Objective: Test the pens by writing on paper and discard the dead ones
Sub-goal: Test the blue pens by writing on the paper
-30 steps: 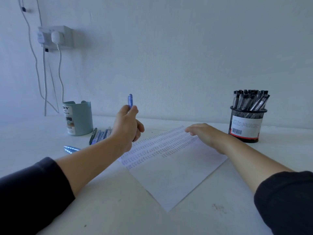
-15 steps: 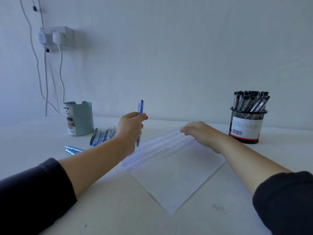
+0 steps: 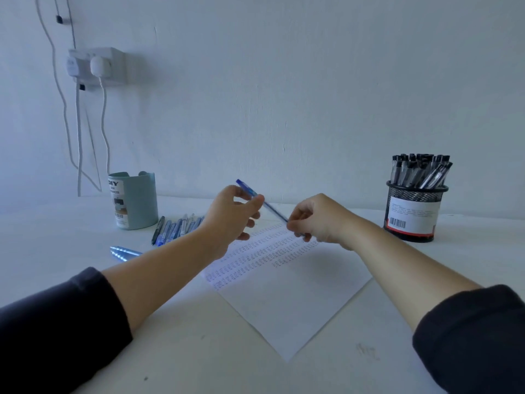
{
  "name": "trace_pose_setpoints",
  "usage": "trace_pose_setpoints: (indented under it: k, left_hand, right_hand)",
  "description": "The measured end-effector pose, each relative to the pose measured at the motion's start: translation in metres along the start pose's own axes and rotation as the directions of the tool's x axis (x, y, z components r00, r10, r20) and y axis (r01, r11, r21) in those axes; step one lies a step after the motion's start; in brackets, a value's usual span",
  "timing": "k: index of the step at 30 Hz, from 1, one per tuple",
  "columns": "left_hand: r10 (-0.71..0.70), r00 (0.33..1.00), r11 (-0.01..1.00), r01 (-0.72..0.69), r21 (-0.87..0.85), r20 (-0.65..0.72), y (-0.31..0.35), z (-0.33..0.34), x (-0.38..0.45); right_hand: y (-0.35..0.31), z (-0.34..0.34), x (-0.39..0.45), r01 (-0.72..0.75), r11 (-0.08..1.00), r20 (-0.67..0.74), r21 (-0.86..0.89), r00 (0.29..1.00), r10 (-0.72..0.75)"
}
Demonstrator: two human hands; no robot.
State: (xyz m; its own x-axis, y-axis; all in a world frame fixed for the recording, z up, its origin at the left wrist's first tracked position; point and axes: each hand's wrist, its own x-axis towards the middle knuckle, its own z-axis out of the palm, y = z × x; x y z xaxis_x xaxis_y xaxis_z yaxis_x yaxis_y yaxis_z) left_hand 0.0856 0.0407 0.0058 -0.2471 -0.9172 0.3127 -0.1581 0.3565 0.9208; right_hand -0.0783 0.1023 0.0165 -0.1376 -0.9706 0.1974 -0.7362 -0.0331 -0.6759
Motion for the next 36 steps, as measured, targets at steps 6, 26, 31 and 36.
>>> trace_pose_setpoints:
  k: [6,26,31,36]
  left_hand:
    - [0.288,0.958,0.568,-0.165,0.806,-0.007,-0.014,-0.026,0.021]
    - [0.066,0.994,0.686,0.015,0.727,-0.083,-0.031,-0.061,0.049]
    - [0.070,0.992,0.708,0.026,0.706,-0.107,-0.032,-0.077,0.050]
    - [-0.024,0.997,0.390,-0.058,0.919,0.073,-0.037,-0.066,0.047]
  right_hand:
    - [0.054,-0.044,0.001,-0.483,0.781,-0.446,-0.396,0.845,0.296]
    - [0.043,-0.028,-0.006,-0.274,0.818,-0.185,-0.506,0.961,0.207]
    - [0.018,-0.001,-0.010,-0.179,0.938,0.215,-0.298,0.945,0.248]
    - [0.016,0.004,-0.006,-0.134,0.943,0.257,-0.304,0.942,0.216]
